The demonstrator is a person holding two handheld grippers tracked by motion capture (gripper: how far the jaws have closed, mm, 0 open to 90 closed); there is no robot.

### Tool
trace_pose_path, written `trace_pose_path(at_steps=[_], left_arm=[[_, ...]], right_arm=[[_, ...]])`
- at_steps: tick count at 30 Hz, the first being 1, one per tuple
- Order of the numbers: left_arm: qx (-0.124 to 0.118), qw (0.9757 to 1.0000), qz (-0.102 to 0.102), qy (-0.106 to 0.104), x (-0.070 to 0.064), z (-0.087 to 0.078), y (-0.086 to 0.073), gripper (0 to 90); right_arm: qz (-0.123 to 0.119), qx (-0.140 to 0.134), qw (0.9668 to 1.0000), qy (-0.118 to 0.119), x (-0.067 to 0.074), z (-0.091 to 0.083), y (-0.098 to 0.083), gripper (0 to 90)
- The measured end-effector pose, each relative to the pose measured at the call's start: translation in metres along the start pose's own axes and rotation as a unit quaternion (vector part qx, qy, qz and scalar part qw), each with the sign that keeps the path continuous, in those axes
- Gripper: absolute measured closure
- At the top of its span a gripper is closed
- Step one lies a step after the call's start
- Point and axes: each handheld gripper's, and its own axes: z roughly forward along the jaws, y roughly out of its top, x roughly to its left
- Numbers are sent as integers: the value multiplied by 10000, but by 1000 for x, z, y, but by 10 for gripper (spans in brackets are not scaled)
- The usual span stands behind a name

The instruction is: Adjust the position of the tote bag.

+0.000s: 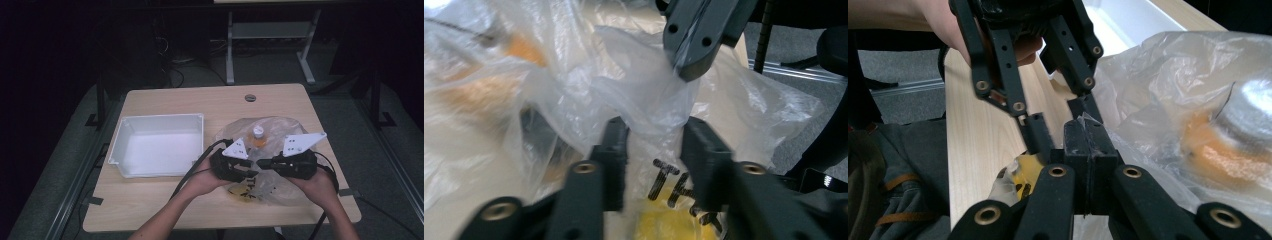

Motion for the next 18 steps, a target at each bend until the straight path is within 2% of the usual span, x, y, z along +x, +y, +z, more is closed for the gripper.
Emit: trace_pose_path(at_steps=[5,7,11,15,18], left_arm=[[-24,10000,15,-28,0,3,1,869],[6,10000,44,15,-1,3,1,887],[107,9999,61,77,1,1,0,897],[246,9995,111,164,1,-2,-3,900],[332,9992,104,186,2,-5,-5,899]], right_arm=[[16,-25,10000,-2,1,-1,-3,892],[52,-41,10000,14,2,-1,-4,875],[111,-99,9999,27,1,-4,-5,781],[221,-223,9995,4,-1,-12,-6,678],[270,-262,9993,-44,-4,-19,-7,637]])
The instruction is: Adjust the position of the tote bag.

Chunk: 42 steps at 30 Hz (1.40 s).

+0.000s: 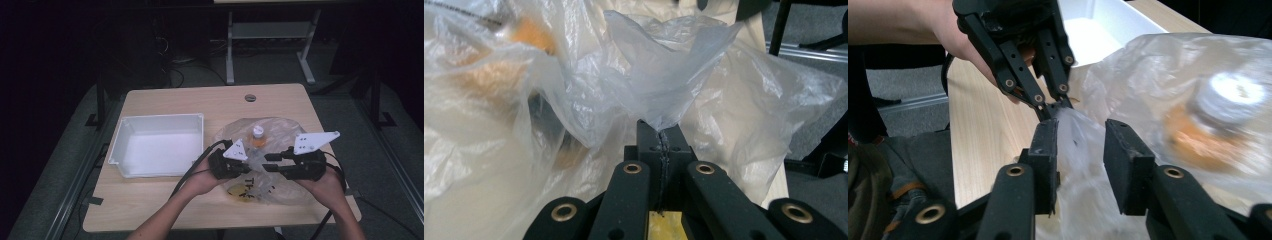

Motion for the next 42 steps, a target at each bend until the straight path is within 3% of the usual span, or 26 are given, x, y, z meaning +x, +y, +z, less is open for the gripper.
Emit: trace_pose_path(at_steps=[6,14,23,25,28,35,42], left_arm=[[126,9999,3,19,2,-7,-7,900],[284,9995,75,74,5,-16,-11,900],[290,9995,41,124,7,-25,-17,900],[231,9996,-51,118,6,-26,-19,900],[311,9994,11,122,7,-29,-21,900],[354,9993,-19,141,12,-37,-26,900],[363,9992,-34,172,18,-41,-29,900]], right_arm=[[106,66,9996,-258,-7,-15,-6,605],[211,96,9989,-408,-12,-33,-12,594],[224,49,9979,-613,-17,-56,-11,580],[246,35,9974,-678,-20,-61,-11,572],[270,10,9965,-787,-24,-67,-10,560],[378,7,9951,-916,-42,-72,-4,525],[597,107,9952,-771,-68,-64,-3,486]])
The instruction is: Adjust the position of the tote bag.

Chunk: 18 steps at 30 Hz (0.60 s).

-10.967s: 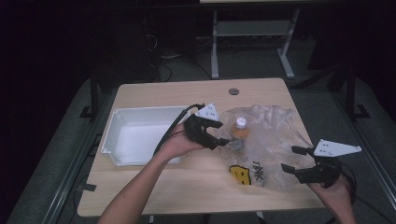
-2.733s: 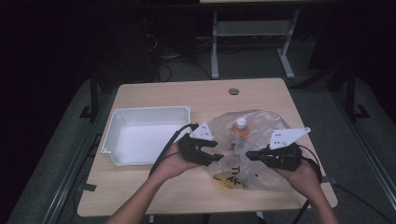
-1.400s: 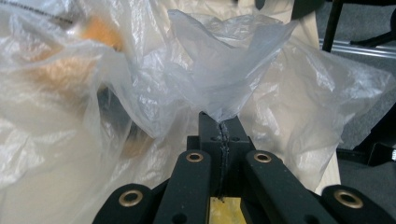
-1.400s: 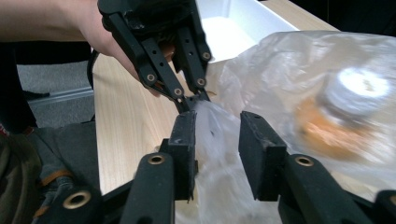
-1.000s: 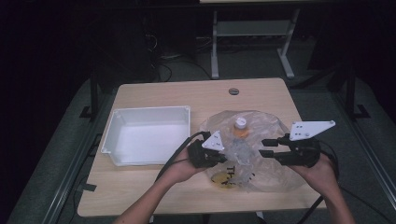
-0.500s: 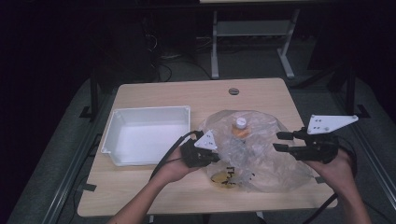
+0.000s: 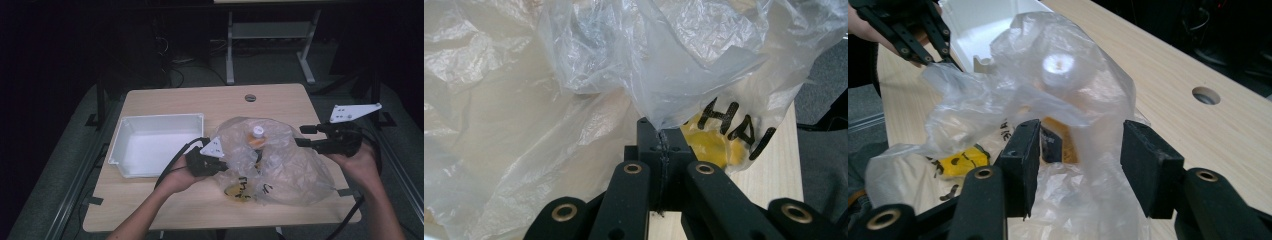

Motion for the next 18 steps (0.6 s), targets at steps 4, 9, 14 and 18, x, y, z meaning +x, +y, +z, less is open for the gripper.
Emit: trace_pose_path(at_steps=[4,9,14,18], left_arm=[[36,10000,-19,12,5,-2,-2,900],[48,9999,-71,70,13,-6,-6,900],[114,9998,-134,116,21,-8,-12,900],[106,9995,-224,182,28,-11,-16,900]], right_arm=[[39,65,9999,76,-9,8,4,476],[67,228,9994,244,-21,21,7,479],[95,381,9979,509,-30,38,8,496],[39,542,9965,640,-31,48,8,601]])
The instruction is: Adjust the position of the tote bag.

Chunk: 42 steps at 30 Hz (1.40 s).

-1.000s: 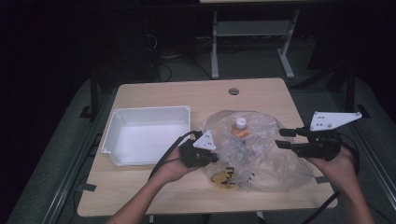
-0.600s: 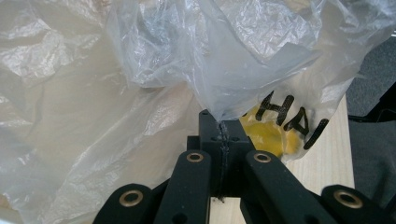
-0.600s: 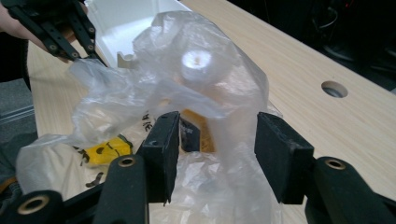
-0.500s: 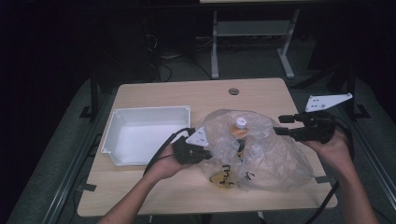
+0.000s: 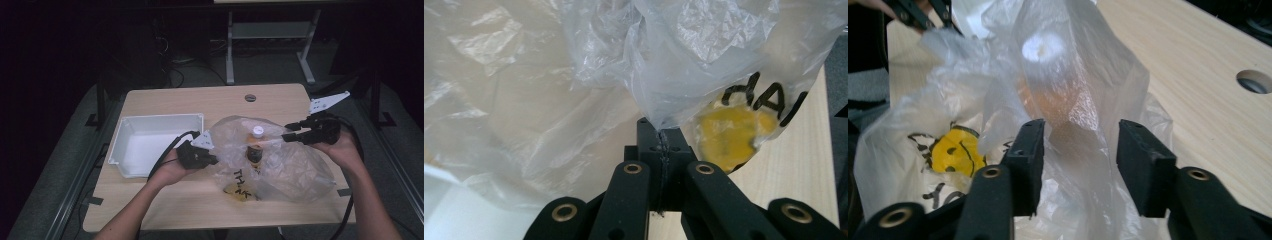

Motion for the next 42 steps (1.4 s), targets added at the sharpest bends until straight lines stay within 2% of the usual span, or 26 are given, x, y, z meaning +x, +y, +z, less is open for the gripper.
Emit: trace_pose_path(at_steps=[4,6,14,24,32,38,42], left_arm=[[6,10000,-67,37,7,-3,-3,900],[-6,9999,-101,72,9,-4,-4,900],[-57,9998,-103,169,16,-14,0,900],[-154,9993,-106,308,27,-21,9,900],[-239,9984,-242,447,38,-21,12,900],[-239,9984,-313,410,43,-16,12,900],[-127,9985,-307,429,44,-8,12,900]], right_arm=[[-147,152,9997,135,1,7,2,846],[-230,150,9995,140,2,7,3,893],[-165,39,9998,145,-1,1,10,896],[-136,-94,9998,-57,-10,-5,28,897],[-89,-2,9999,-139,-19,1,39,897],[33,134,9998,-167,-27,6,36,897],[85,217,9995,-198,-28,9,31,897]])
